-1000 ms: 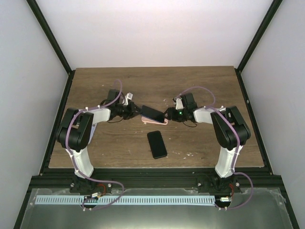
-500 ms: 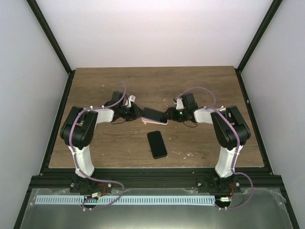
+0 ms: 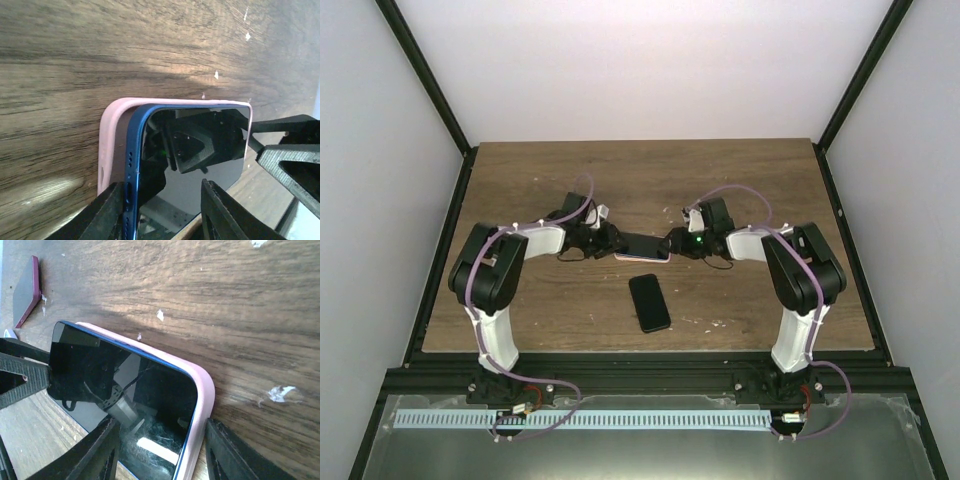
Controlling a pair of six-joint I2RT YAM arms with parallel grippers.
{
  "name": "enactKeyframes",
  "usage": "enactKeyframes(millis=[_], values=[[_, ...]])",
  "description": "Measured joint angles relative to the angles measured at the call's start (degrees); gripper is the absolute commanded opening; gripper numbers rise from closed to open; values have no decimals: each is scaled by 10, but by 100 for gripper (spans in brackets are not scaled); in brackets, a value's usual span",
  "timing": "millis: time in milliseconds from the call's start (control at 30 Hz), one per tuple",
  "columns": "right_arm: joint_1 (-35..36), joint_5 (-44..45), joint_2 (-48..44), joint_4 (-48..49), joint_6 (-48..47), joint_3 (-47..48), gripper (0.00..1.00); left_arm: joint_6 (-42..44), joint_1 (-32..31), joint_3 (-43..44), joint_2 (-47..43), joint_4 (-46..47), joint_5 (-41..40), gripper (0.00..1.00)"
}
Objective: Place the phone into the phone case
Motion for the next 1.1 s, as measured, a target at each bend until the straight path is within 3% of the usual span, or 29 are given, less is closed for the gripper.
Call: enactKeyframes(millis=[400, 733, 900, 1100], values=[[8, -31, -32, 9, 19, -52, 42, 29, -1, 18, -45, -101, -78, 52], [60, -36, -30, 32, 57, -63, 38, 22, -1, -17, -106, -120, -117, 43], [111, -35, -27, 47, 74, -63, 40, 20, -1, -42, -107, -119, -117, 43], [134, -9, -55, 5, 53, -64, 50, 8, 2, -54, -108, -107, -108, 43]])
